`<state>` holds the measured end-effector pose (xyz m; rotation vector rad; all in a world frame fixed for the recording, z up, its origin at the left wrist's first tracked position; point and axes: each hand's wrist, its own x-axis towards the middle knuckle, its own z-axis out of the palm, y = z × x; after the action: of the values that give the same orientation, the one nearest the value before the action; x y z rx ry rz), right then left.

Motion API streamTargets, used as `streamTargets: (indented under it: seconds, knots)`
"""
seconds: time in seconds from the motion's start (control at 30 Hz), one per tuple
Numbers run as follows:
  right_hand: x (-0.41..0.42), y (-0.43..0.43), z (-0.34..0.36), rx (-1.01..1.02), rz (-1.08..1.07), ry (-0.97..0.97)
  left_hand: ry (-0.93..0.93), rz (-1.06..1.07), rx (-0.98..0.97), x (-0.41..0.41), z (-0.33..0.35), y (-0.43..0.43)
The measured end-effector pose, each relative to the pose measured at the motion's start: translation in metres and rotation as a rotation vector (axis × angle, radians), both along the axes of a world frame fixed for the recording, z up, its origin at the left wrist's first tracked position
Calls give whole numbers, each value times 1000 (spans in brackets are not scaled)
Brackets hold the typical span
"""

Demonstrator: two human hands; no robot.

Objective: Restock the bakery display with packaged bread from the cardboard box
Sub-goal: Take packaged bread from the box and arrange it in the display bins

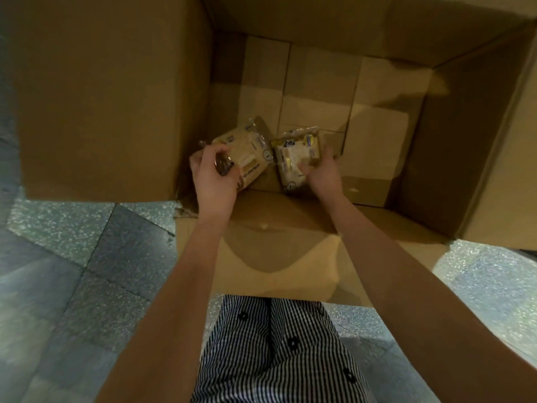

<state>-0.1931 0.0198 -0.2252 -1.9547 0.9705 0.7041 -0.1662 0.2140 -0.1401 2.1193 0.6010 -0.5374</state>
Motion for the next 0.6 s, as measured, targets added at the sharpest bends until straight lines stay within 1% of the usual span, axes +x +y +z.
streamTargets:
  seconds: [0.07,0.13,0.27,0.37,0.5,0.6]
  knots:
    - [5,6,-6,-127,185,43,-9,8,-44,3,-5,1]
    - [9,11,-12,-185,256,43,-8,35,-102,5,-6,1]
    - [11,14,-16,-186,215,16,-10,111,-161,8,-5,-2]
    - [7,11,-8,-171,204,-19,-24,146,-168,8,0,-2]
    - [5,7,23,-89,220,-118,-70,188,-176,5,23,-5]
    - [2,1,59,-18,98,-265,-86,224,-212,-1,45,-5]
